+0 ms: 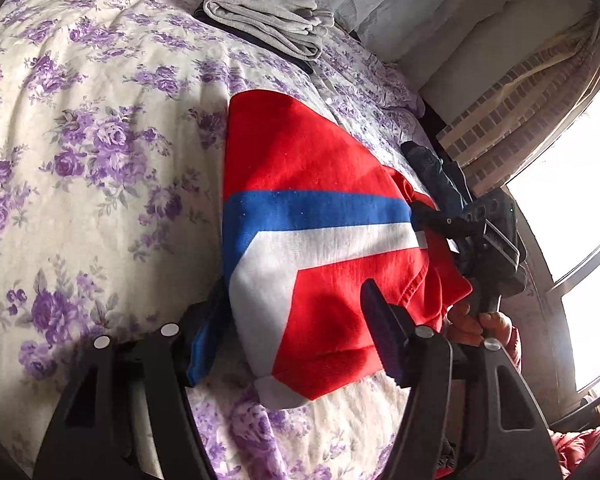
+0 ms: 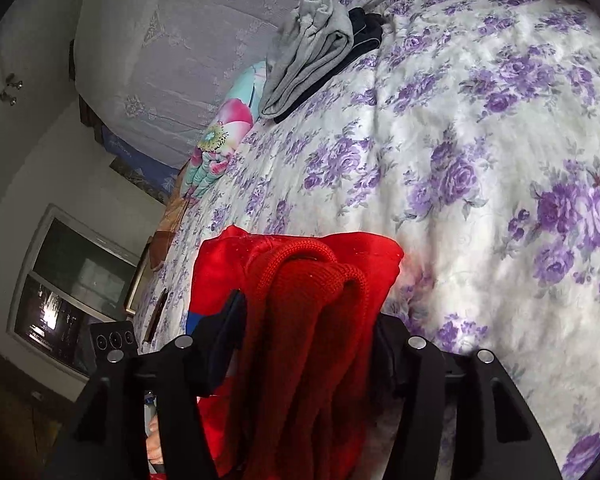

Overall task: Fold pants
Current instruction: 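Lift the folded red pants with both tools and place them on the grey garment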

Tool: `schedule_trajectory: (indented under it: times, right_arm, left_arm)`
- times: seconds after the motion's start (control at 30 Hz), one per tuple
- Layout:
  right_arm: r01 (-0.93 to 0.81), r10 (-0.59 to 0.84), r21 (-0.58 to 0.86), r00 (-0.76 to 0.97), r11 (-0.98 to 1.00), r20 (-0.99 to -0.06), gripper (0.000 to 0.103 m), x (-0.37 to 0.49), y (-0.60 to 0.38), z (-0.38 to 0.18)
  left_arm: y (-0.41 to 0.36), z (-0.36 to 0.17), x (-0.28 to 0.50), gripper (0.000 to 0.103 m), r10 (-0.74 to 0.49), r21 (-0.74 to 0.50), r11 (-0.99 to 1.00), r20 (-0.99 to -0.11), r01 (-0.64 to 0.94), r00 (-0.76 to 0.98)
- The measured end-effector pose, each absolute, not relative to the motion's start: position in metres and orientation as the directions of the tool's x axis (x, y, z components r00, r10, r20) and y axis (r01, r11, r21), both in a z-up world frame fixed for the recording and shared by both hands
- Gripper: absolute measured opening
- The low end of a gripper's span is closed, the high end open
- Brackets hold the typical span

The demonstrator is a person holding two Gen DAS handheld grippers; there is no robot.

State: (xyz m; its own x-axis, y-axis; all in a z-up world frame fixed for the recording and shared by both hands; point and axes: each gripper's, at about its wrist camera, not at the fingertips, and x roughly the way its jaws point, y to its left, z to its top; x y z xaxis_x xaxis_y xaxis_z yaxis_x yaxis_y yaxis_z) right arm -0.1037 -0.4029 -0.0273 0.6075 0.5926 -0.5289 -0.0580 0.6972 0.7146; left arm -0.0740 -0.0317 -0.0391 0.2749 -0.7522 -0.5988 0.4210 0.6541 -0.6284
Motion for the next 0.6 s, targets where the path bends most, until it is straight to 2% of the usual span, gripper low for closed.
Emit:
schedule_trajectory:
  times: [0.03, 0.07, 0.1, 0.2, 0.37, 0.53, 0.6]
  right_arm:
    - [-0.066, 0.581, 0.700, 0.615, 0.712, -0.533, 0.057, -0.105, -0.399, -0.026]
    - [-0.075, 0.558, 0.674, 0.631, 0.735, -0.539, 0.053, -0.108, -0.395, -0.023]
    - [-0.089, 0.532, 0.640, 0.648, 0.763, -0.545, 0.051, -0.114, -0.390, -0.019]
    - [-0.150, 0.466, 0.531, 0.706, 0.834, -0.533, 0.041, -0.133, -0.375, 0.000]
    - [-0.184, 0.417, 0.449, 0.759, 0.874, -0.500, 0.037, -0.153, -0.367, 0.019]
    - [-0.226, 0.379, 0.347, 0.792, 0.910, -0.478, 0.037, -0.163, -0.359, 0.047]
    - [-0.233, 0.371, 0.327, 0.804, 0.916, -0.465, 0.037, -0.158, -0.361, 0.062]
  left_arm:
    - [-0.029, -0.039, -0.073, 0.051, -0.744, -0.632, 0.665, -0.602, 0.397, 0.289]
    - [-0.027, -0.040, -0.073, 0.040, -0.736, -0.637, 0.676, -0.604, 0.370, 0.304]
    - [-0.025, -0.040, -0.072, 0.034, -0.735, -0.644, 0.678, -0.602, 0.354, 0.313]
    - [-0.025, -0.032, -0.079, 0.024, -0.708, -0.607, 0.707, -0.612, 0.363, 0.354]
    - [-0.045, -0.002, -0.105, 0.018, -0.593, -0.392, 0.798, -0.645, 0.457, 0.482]
    - [-0.059, 0.028, -0.116, 0.016, -0.593, -0.292, 0.788, -0.593, 0.542, 0.544]
    - [-0.065, 0.037, -0.106, 0.017, -0.604, -0.286, 0.780, -0.577, 0.556, 0.550]
